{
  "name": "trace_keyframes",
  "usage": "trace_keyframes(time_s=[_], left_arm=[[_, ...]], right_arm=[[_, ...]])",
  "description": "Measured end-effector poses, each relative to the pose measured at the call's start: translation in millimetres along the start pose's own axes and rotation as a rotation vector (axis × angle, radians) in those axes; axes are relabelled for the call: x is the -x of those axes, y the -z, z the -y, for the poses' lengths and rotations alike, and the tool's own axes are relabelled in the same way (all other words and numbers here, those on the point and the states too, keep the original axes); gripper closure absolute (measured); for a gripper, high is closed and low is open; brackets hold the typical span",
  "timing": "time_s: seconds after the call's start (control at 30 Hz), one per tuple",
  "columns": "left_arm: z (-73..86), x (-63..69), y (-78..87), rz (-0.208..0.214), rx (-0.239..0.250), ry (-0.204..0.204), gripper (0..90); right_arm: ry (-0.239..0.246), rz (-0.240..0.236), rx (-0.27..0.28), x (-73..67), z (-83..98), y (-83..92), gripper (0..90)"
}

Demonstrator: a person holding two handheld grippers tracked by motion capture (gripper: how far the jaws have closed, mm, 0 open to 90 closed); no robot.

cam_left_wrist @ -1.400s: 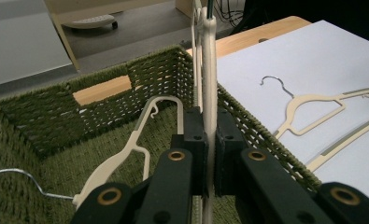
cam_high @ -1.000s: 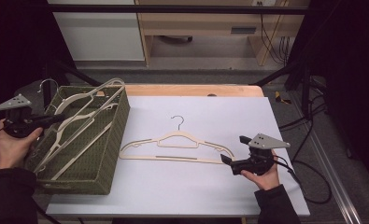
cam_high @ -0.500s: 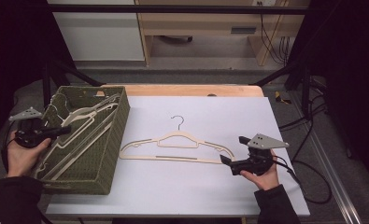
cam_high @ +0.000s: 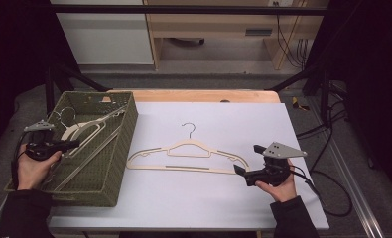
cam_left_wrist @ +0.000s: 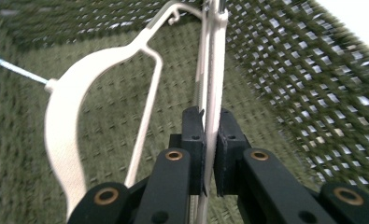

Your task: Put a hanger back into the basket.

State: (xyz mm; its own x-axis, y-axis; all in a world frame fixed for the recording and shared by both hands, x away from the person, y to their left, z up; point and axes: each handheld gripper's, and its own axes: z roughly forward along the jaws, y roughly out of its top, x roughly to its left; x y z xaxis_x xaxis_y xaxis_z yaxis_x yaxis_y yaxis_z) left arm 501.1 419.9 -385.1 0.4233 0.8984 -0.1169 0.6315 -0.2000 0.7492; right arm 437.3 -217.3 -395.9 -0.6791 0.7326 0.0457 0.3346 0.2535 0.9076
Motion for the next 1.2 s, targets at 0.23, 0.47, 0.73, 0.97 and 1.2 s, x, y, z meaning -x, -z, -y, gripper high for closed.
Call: trace_keyframes(time_s=[0.23,0.47,0.73,0.97,1.2], left_arm=[[-0.6,-5.1,-2.0,-0.078,-0.016,0.031,82.5],[0.1,-12.7,-6.4,-0.15,-0.064,0.059,77.5],[1.8,-16.4,-13.3,-0.202,-0.125,0.068,64.1],[3.0,-18.2,-19.1,-0.225,-0.174,0.074,45.3],[3.4,-18.5,-19.3,-0.242,-0.182,0.078,36.9]], right_arm=[[-0.001,-0.002,-0.002,-0.1,0.0,-0.3,2.8],[0.001,-0.007,-0.006,-0.5,0.4,-1.6,2.8],[0.001,-0.008,-0.007,-0.8,0.5,-2.2,2.9],[0.003,-0.01,-0.006,-0.5,0.3,-1.5,2.9],[0.005,-0.011,-0.008,-0.5,0.4,-1.6,2.9]])
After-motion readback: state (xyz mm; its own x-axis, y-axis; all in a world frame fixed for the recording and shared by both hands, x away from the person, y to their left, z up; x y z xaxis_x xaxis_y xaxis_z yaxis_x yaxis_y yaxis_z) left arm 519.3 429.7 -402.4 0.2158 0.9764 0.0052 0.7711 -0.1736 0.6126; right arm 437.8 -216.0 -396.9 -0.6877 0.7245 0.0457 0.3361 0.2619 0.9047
